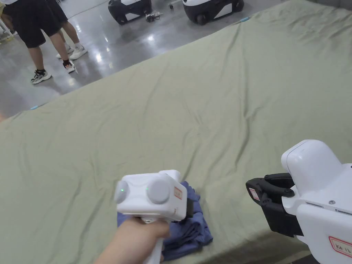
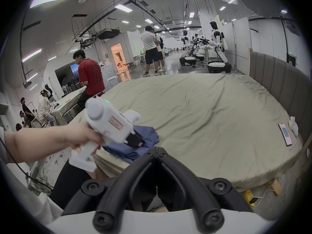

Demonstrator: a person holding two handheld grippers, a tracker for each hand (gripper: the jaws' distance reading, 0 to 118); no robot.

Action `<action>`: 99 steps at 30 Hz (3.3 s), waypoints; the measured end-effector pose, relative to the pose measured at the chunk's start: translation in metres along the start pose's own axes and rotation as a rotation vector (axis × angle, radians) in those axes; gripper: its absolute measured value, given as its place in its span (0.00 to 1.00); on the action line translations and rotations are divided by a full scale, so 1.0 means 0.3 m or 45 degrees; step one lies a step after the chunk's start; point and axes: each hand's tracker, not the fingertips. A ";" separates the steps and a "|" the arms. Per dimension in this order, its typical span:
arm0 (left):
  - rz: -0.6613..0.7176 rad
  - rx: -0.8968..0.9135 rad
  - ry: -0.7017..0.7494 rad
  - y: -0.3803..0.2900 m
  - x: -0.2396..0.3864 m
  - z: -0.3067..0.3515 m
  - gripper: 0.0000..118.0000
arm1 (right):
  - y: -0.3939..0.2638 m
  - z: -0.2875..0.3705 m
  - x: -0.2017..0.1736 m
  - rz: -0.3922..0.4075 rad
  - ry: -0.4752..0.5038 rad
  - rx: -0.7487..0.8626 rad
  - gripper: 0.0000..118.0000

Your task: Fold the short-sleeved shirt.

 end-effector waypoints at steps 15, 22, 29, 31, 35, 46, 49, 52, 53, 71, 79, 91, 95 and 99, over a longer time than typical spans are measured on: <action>0.338 0.388 -0.587 -0.186 -0.523 0.352 0.00 | 0.123 -0.423 -0.179 0.084 0.163 -0.242 0.00; 0.625 0.482 -0.845 -0.414 -0.888 0.309 0.00 | 0.083 -0.874 -0.151 -0.194 0.192 -0.569 0.00; 0.776 0.492 -1.147 -0.478 -0.962 0.094 0.33 | -0.070 -0.932 0.055 -0.524 0.329 -0.599 0.00; 0.790 0.408 -1.269 -0.464 -0.932 0.029 0.73 | -0.078 -0.916 0.057 -0.489 0.332 -0.594 0.00; 0.776 0.267 -1.371 -0.411 -0.902 -0.120 0.99 | -0.074 -0.901 0.052 -0.468 0.314 -0.597 0.00; 0.586 0.175 -1.250 -0.294 -0.785 -0.191 0.24 | -0.045 -0.854 -0.003 -0.406 0.238 -0.583 0.00; 0.541 0.251 -1.175 -0.321 -0.847 -0.099 0.24 | -0.009 -0.798 -0.030 -0.380 0.285 -0.520 0.00; 0.460 0.267 -1.058 -0.393 -1.000 0.037 0.24 | 0.031 -0.743 -0.072 -0.320 0.319 -0.495 0.00; 0.440 0.282 -1.000 -0.418 -1.058 0.083 0.24 | 0.040 -0.730 -0.088 -0.306 0.334 -0.489 0.00; 0.587 -0.108 0.229 -0.771 -2.125 0.352 0.22 | -0.004 -0.735 -0.406 -0.264 0.424 -0.487 0.00; 0.537 -0.095 0.466 -0.732 -2.005 0.403 0.35 | 0.059 -0.708 -0.435 -0.215 0.454 -0.466 0.00; 0.591 0.911 0.653 -0.668 -1.341 0.917 0.83 | 0.215 -0.651 -0.386 -0.017 0.411 -0.275 0.00; 0.534 1.250 0.585 -0.594 -1.025 0.923 0.00 | 0.312 -0.583 -0.356 0.048 0.268 -0.091 0.00; 0.271 1.319 0.585 -0.454 -0.763 0.874 0.00 | 0.406 -0.482 -0.365 0.165 0.086 0.122 0.00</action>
